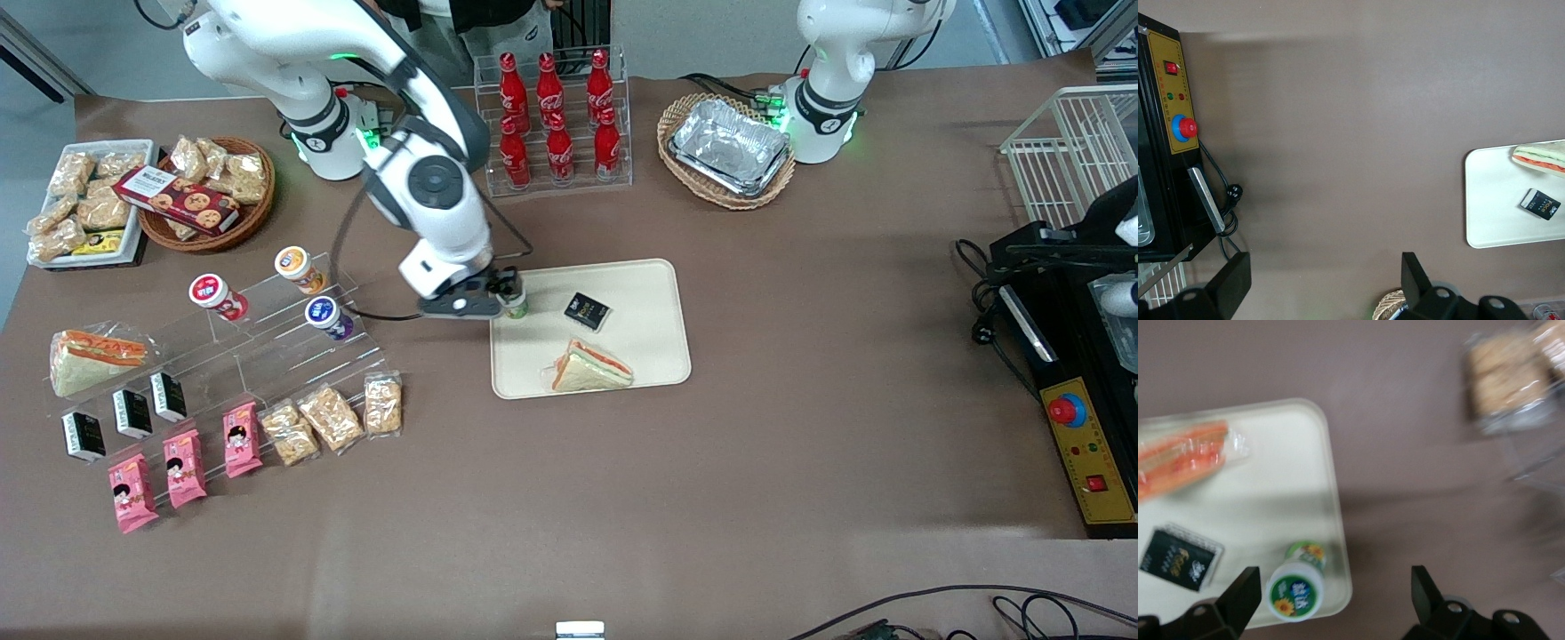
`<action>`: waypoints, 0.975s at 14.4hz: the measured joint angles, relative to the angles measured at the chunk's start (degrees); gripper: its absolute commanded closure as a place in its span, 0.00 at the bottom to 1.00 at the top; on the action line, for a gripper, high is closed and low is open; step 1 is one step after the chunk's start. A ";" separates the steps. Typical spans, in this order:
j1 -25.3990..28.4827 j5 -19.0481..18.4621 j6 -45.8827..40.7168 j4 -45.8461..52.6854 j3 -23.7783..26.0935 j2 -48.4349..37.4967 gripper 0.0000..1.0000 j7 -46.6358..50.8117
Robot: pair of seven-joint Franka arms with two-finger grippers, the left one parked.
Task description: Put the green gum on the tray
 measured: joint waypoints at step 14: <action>-21.96 -0.01 -19.02 9.43 -6.81 -12.09 0.00 -34.35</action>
